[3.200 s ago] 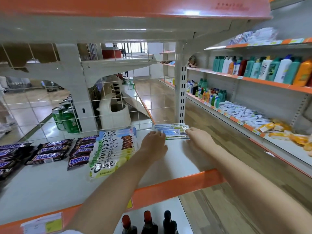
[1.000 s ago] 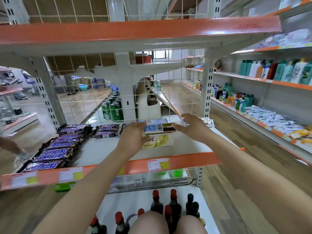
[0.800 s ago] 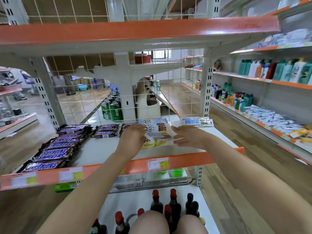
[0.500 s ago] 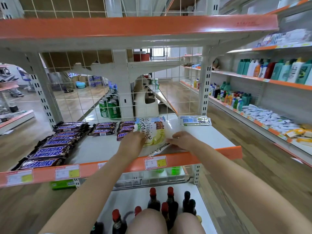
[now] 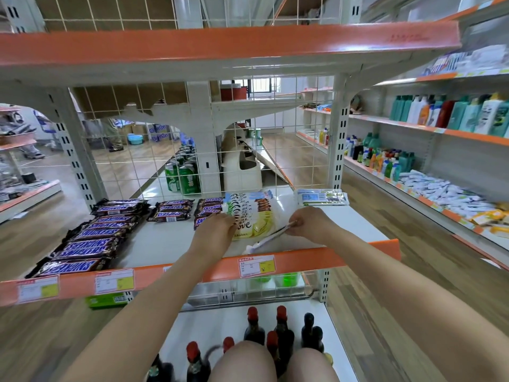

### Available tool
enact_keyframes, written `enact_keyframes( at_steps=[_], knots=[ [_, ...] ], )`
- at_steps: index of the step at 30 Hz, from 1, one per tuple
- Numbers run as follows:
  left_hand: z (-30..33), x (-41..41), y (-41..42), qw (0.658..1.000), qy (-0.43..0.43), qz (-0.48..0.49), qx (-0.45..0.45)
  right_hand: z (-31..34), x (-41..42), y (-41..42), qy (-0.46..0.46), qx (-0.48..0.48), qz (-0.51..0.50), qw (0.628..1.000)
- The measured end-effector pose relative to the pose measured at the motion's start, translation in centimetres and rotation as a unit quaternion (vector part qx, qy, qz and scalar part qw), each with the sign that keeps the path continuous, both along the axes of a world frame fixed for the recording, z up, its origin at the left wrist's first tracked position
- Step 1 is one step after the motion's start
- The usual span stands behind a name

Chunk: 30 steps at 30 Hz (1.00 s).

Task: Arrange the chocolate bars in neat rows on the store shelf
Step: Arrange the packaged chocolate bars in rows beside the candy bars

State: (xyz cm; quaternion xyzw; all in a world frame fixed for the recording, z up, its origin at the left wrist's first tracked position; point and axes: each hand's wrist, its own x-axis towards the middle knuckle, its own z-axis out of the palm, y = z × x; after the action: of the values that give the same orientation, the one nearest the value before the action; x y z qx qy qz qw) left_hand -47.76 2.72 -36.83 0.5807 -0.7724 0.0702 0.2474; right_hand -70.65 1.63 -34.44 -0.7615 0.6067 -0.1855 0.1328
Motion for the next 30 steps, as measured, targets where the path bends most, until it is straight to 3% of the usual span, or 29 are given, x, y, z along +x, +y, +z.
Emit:
enact_keyframes(
  at_steps=[7,13,18,26,30],
  knots=[
    [-0.3,0.9,-0.4,1.000,0.017,0.002,-0.004,0.3,-0.4,0.3,0.030,-0.038,0.031,0.998],
    [0.1,1.3,0.0,0.995,-0.003,-0.003,-0.099,2.4,-0.7,0.5,-0.073,-0.054,-0.002,0.996],
    [1.0,1.0,-0.3,0.985,-0.066,-0.016,-0.160,4.1,-0.8,0.2,-0.241,-0.034,-0.021,0.970],
    [2.1,-0.7,-0.5,0.960,-0.138,-0.033,-0.240,4.7,-0.4,1.2,-0.230,-0.001,0.008,0.973],
    [1.8,-0.8,-0.7,0.961,-0.127,-0.056,-0.237,4.6,-0.2,1.6,-0.203,-0.001,0.023,0.979]
  ],
)
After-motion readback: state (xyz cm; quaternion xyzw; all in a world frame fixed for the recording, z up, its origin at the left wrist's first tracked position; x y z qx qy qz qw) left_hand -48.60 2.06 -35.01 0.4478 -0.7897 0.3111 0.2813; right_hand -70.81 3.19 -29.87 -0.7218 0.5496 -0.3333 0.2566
